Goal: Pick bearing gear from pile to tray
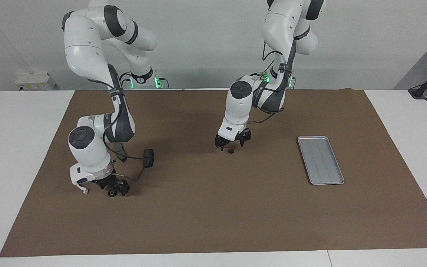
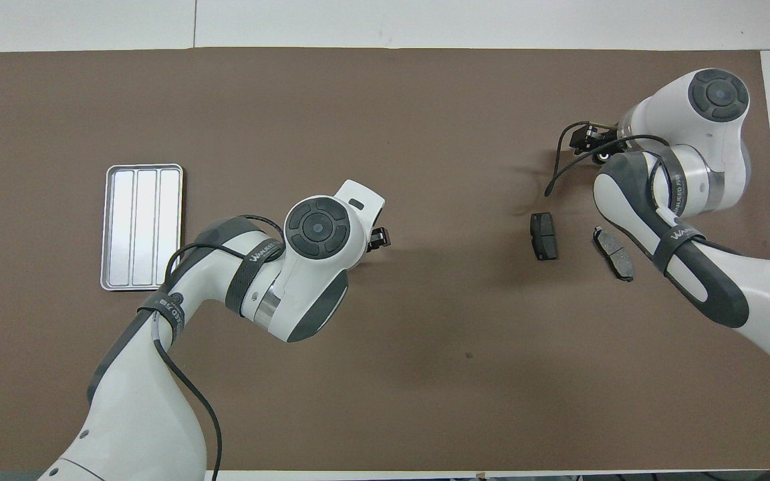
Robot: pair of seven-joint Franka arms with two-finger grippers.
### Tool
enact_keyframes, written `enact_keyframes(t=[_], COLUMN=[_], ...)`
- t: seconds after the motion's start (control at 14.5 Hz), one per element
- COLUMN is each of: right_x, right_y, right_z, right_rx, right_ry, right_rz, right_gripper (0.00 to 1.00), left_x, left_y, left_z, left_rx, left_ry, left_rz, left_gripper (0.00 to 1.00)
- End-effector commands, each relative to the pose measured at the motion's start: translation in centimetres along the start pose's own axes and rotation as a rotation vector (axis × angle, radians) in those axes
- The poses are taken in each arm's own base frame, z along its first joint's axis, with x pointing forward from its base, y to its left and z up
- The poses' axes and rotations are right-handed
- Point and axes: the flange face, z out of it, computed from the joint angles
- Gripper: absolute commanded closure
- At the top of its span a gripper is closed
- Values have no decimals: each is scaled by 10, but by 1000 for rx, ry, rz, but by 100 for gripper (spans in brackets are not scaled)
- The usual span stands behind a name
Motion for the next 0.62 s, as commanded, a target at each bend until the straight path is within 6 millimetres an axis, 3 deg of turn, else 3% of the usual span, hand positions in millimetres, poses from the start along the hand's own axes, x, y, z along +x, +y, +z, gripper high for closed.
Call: enact_keyframes(t=[0.0, 0.07, 0.14, 0.41, 0.55], right_x=[3, 4, 3, 2, 2], right_y=[8, 8, 8, 9, 9], right_z=[9, 9, 9, 10, 10], right_rx=[5, 6, 5, -1, -3], right_ry=[21, 22, 21, 10, 6], right_rz=[-29, -29, -29, -31, -35], right_gripper=[10, 15, 28, 98, 100], left_x=[-7, -8, -8, -9, -9], left_y=[-6, -8, -11, -18, -18], left_z=[5, 10, 14, 21, 22], left_rx=[-25, -22, -25, -15, -13], left_ry=[17, 18, 20, 14, 14], left_rz=[-15, -16, -16, -9, -7], left_gripper=[3, 3, 3, 3, 7])
